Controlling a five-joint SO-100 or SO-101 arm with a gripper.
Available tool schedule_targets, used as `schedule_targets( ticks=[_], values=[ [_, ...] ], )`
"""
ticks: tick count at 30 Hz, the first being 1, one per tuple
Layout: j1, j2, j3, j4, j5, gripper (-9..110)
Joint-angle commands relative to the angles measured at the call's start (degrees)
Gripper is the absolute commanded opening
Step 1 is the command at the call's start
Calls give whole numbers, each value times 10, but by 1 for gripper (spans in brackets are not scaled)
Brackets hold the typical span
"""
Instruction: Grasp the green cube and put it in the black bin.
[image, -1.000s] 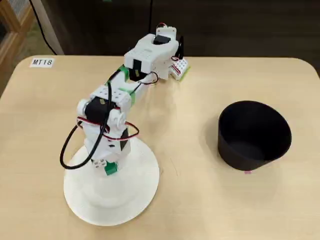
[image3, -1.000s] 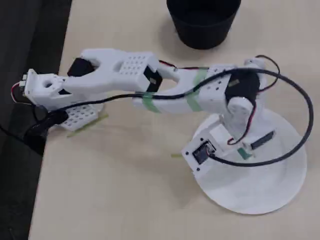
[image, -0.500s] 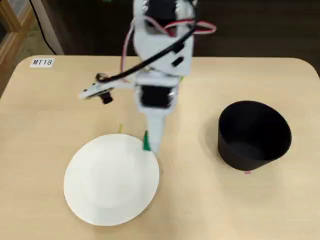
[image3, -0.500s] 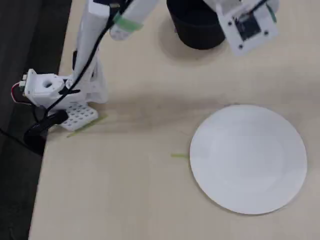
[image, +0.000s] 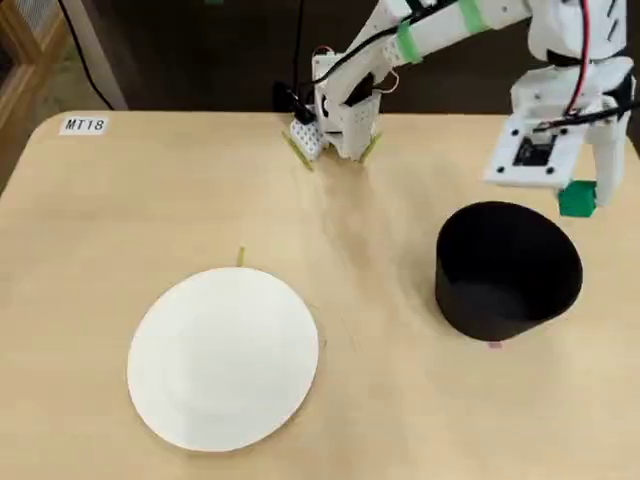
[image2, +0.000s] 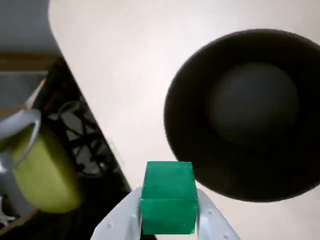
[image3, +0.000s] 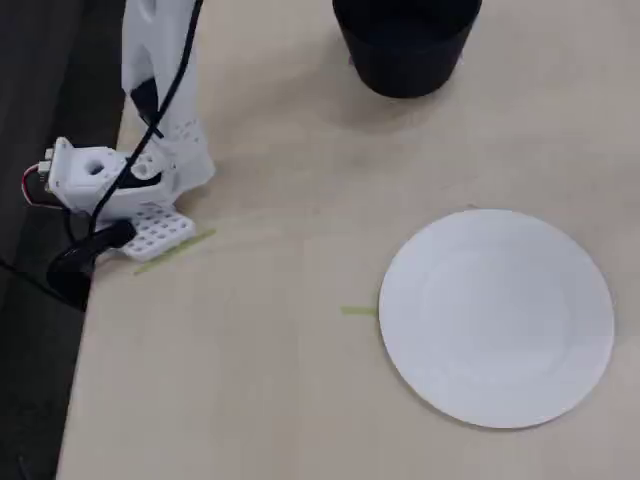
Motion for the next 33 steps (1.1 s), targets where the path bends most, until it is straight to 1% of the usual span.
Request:
schedule_targets(
  ticks=[1,8,21,22,24,25,26,27,28,31,33],
  values=[
    [-2,11,13,-4,-8,0],
    [16,-55,14,-4,18,0],
    [27,-112,32,-4,58,0],
    [29,-113,32,-4,63,4],
    [27,-110,37,-4,54,27],
    [25,-109,38,-4,51,33],
    [25,-107,38,-4,55,33],
    [26,-105,38,-4,62,30],
    [26,-103,38,-4,63,24],
    [28,-101,37,-4,66,0],
    [33,-98,39,-3,81,0]
  ],
)
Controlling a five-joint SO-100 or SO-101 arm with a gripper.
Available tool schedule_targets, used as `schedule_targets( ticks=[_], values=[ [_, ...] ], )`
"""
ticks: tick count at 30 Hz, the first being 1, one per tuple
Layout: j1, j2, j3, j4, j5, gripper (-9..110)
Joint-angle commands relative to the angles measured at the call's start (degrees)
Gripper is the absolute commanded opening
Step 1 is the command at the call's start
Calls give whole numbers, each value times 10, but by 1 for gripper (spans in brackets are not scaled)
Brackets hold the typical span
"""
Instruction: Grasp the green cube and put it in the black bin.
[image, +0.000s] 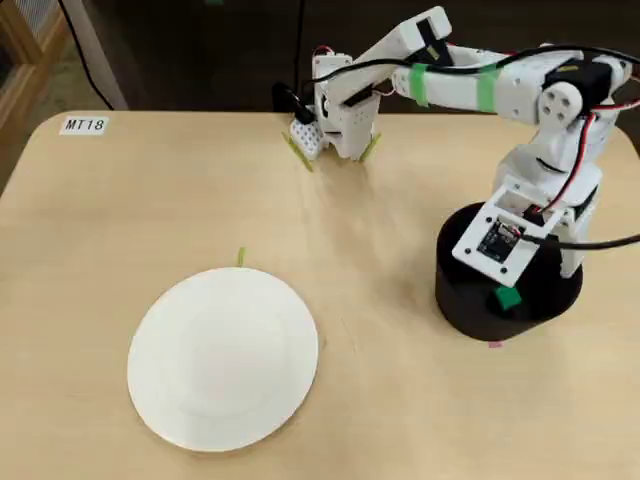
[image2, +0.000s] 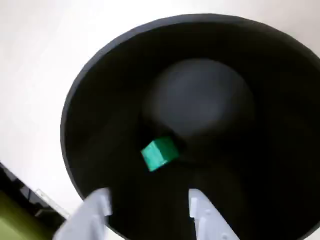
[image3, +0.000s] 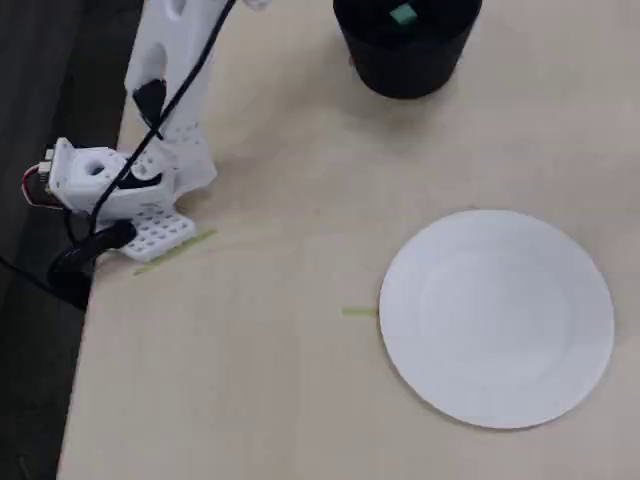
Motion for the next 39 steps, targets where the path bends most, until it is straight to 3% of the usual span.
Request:
schedule_targets(
  ticks=[1,8,13,20,31,39],
  values=[
    [15,39,8,-2,30,0],
    [192,417,259,-22,190,0],
    [243,827,769,-305,237,0],
    [272,985,1105,-456,207,0],
    [343,1053,1303,-537,178,0],
    [375,1306,1448,-467,192,0]
  ],
)
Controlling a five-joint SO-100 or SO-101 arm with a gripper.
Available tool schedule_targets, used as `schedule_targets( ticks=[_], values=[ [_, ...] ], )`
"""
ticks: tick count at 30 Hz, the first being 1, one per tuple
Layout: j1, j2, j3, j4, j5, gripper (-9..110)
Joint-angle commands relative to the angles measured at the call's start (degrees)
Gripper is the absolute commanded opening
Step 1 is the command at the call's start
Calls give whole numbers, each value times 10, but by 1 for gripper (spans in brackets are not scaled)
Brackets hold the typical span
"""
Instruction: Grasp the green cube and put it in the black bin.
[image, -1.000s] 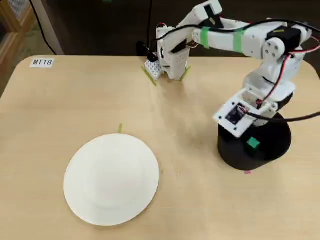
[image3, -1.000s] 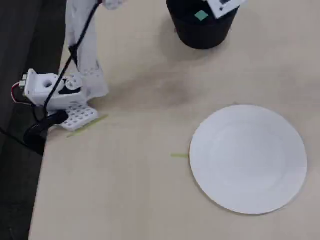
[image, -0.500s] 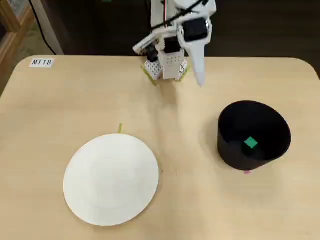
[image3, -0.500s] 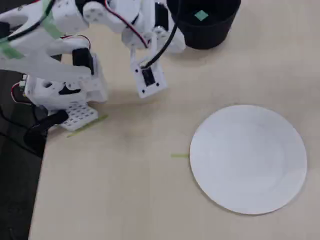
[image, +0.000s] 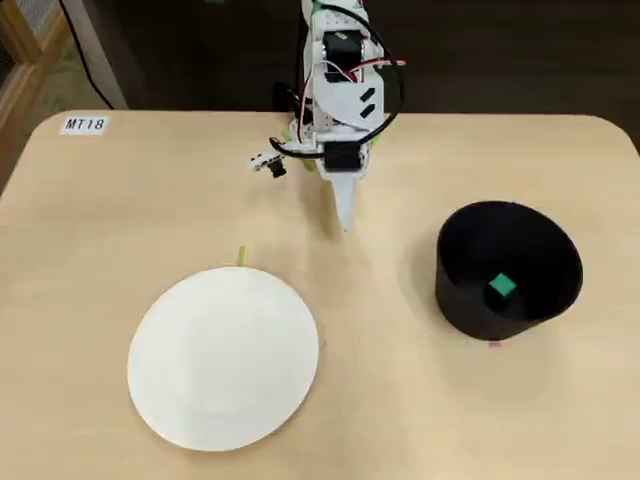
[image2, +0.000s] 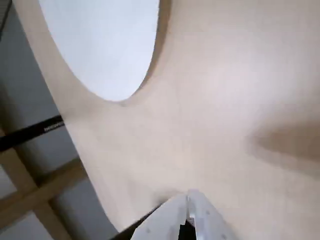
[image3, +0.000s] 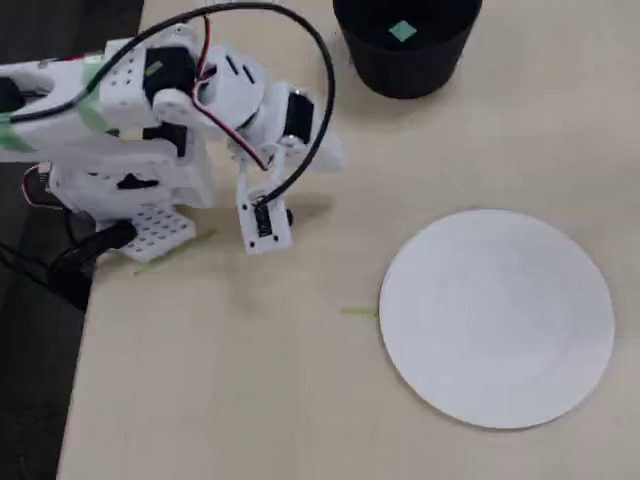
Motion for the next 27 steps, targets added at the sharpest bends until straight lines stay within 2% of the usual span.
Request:
schedule_targets(
  ticks=[1,27],
  values=[
    [-3,54,15,18,-4,0],
    [-5,54,22,13,-13,0]
  ],
)
